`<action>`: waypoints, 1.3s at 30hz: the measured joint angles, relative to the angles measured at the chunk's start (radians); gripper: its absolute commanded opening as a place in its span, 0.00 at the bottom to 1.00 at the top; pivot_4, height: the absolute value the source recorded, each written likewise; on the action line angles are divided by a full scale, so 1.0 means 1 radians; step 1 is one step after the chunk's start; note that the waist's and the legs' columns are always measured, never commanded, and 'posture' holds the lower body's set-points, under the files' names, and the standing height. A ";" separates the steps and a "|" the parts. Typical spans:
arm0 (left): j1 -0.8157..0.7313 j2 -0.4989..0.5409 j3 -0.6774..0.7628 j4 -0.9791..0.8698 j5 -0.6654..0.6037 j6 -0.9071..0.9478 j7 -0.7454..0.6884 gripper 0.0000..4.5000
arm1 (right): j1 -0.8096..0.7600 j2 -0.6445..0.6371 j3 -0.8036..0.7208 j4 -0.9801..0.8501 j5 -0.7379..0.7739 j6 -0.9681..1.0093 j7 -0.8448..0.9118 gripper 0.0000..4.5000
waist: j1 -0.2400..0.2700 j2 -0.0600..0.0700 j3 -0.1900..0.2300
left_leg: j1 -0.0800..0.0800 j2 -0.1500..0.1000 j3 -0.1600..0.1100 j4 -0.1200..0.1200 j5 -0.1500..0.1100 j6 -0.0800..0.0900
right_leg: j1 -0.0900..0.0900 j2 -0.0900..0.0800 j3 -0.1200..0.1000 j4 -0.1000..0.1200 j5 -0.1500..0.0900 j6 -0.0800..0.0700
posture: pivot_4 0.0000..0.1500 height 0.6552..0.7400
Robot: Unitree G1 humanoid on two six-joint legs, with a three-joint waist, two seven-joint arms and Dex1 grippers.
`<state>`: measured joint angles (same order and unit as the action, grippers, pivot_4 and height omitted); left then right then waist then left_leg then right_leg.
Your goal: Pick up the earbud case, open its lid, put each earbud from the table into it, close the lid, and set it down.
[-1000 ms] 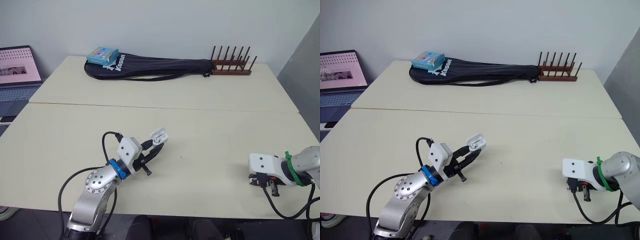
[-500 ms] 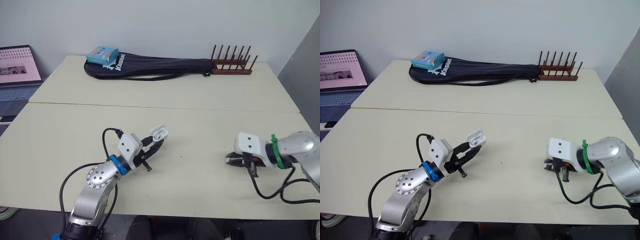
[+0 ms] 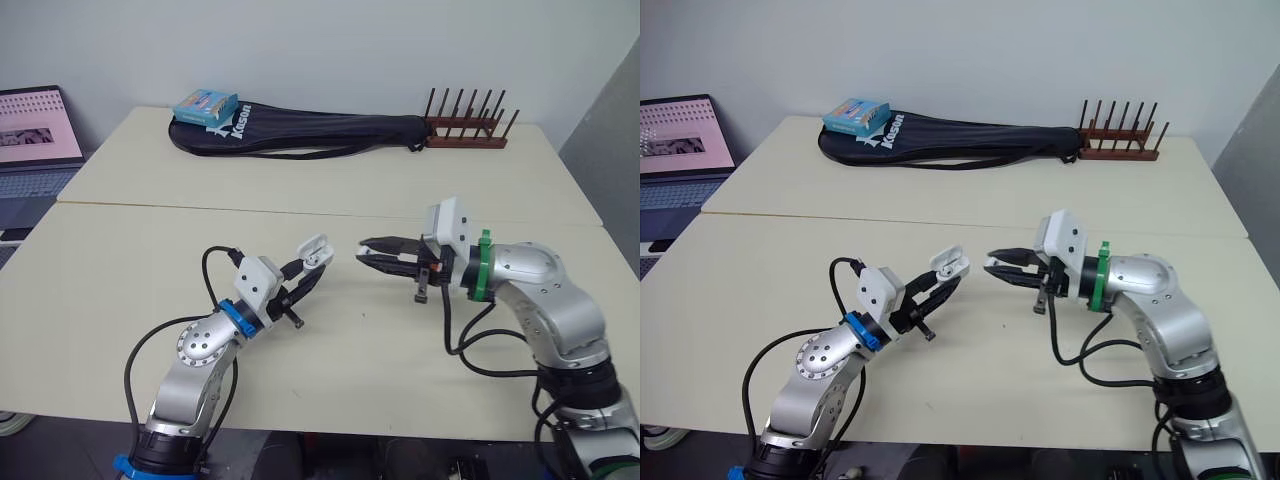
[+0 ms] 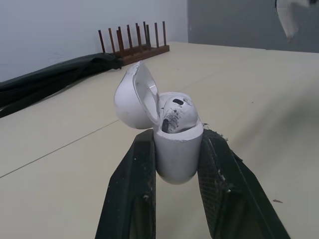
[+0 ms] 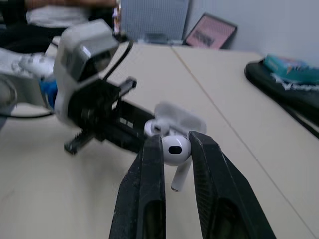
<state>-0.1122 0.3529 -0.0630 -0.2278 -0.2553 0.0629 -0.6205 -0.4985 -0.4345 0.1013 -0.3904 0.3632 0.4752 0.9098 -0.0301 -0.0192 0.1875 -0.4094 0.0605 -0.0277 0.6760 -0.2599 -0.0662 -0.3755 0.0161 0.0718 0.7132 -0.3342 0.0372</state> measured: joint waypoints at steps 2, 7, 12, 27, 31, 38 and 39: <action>-0.004 -0.006 -0.010 0.003 0.000 -0.003 -0.001 0.17 | 0.005 0.060 0.022 0.005 -0.007 -0.042 -0.038 0.08 | 0.000 0.000 0.000 | 0.000 0.000 0.000 0.000 0.000 0.000 | 0.000 0.000 0.000 0.000 0.000 0.000 | 1.00 0.56; -0.013 -0.008 -0.012 0.004 -0.002 -0.003 -0.003 0.17 | 0.037 0.129 0.077 0.039 -0.045 -0.141 -0.089 0.08 | 0.000 0.000 0.000 | 0.000 0.000 0.000 0.000 0.000 0.000 | 0.000 0.000 0.000 0.001 0.000 0.000 | 1.00 0.56; -0.018 -0.009 -0.013 0.004 -0.013 -0.002 -0.011 0.17 | 0.057 0.186 0.111 0.106 -0.087 -0.244 -0.127 0.08 | -0.001 0.000 0.000 | 0.000 0.000 0.000 0.000 0.000 0.000 | 0.000 0.000 0.000 0.001 0.000 0.000 | 1.00 0.56; -0.021 -0.022 -0.021 0.002 -0.019 0.018 -0.030 0.17 | 0.089 0.221 0.123 0.333 -0.187 -0.484 -0.174 0.08 | 0.000 0.000 0.000 | 0.000 0.000 0.000 0.000 0.000 0.000 | 0.000 0.000 0.000 0.001 0.000 0.000 | 1.00 0.56; -0.020 -0.024 -0.024 0.001 -0.019 0.020 -0.032 0.17 | 0.090 0.221 0.123 0.357 -0.200 -0.513 -0.179 0.08 | -0.001 0.000 0.000 | 0.000 0.000 0.000 0.000 0.000 0.000 | 0.000 0.000 0.000 0.002 0.000 0.000 | 1.00 0.56; -0.019 -0.024 -0.027 0.001 -0.019 0.037 -0.033 0.17 | 0.090 0.221 0.132 0.395 -0.230 -0.570 -0.185 0.08 | -0.001 0.000 0.000 | 0.000 0.000 0.000 0.000 0.000 0.000 | 0.000 0.000 0.000 0.002 0.000 0.000 | 1.00 0.56; -0.019 -0.024 -0.027 0.001 -0.019 0.037 -0.034 0.17 | 0.091 0.219 0.134 0.396 -0.234 -0.576 -0.185 0.08 | -0.001 0.000 0.000 | 0.000 0.000 0.000 0.000 0.000 0.000 | 0.000 0.000 0.000 0.002 0.000 0.000 | 1.00 0.56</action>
<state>-0.1311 0.3286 -0.0903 -0.2273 -0.2744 0.1000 -0.6545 -0.4078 -0.2156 0.2354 0.0057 0.1291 -0.1008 0.7248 -0.0307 -0.0188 0.1877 -0.4092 0.0605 -0.0278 0.6763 -0.2598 -0.0663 -0.3758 0.0164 0.0717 0.7147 -0.3342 0.0372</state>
